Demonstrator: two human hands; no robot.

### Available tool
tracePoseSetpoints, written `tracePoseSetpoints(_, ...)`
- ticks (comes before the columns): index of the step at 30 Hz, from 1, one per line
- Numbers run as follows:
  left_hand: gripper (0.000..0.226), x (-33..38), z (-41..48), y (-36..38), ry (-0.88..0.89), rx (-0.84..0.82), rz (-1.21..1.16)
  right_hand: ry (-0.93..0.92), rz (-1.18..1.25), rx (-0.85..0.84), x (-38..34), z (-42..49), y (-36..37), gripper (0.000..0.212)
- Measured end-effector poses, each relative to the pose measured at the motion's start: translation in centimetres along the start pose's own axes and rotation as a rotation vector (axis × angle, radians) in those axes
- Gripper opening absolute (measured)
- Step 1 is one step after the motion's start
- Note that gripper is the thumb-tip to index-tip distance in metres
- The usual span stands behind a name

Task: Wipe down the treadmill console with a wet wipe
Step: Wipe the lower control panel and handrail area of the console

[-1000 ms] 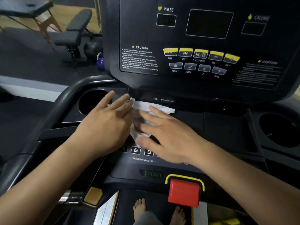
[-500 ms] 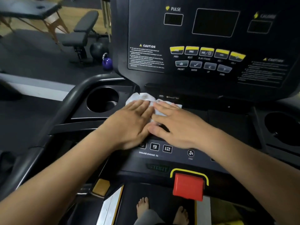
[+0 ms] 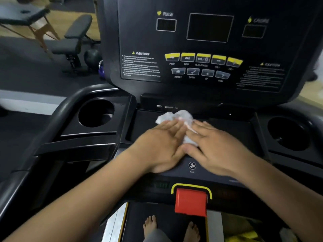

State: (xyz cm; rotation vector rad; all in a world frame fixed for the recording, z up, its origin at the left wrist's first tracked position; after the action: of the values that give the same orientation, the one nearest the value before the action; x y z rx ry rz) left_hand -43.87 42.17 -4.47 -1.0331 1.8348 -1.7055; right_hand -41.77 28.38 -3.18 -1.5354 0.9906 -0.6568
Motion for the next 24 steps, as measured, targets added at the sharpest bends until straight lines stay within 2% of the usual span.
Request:
tracePoseSetpoints(5, 0.079, -1.6, -1.3, -1.2, -0.061, 0.011, 0.053, 0.004, 0.000, 0.019, -1.2, 1.6, -0.3, 0.110)
tracePoseSetpoints(8, 0.075, 1.4, 2.9, -0.4, -0.052, -0.050, -0.055, 0.059, -0.039, 0.078, 2.3, -0.1, -0.7, 0.115)
tracePoseSetpoints(13, 0.067, 5.5, 5.9, -0.7, -0.055, 0.026, -0.178, 0.157, -0.042, 0.125, 5.7, -2.4, -0.9, 0.108)
tracePoseSetpoints(18, 0.069, 2.6, 2.3, -0.7, -0.093, 0.084, -0.069, 0.116, 0.040, 0.072, 2.1, -0.4, -0.2, 0.116)
tracePoseSetpoints(21, 0.079, 1.2, 0.5, -0.8, -0.119, 0.101, 0.024, 0.093, 0.126, 0.047, 0.0, 1.0, 0.1, 0.102)
tracePoseSetpoints(24, 0.084, 1.6, 1.0, -0.6, -0.103, 0.108, 0.042, 0.124, 0.096, 0.080, 0.3, 0.8, 0.1, 0.098)
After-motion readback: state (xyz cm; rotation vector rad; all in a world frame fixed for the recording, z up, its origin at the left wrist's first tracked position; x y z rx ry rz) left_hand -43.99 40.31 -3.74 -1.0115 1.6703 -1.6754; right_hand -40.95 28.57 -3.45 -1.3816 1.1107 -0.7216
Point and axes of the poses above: each hand's wrist, its own z-axis towards the middle knuckle, its own y-axis out of the palm, x = y × z, the point moved 4 cm from there along z, towards the middle knuckle, and after that the axes turned 12 degrees about y, right-handed, at the moved point
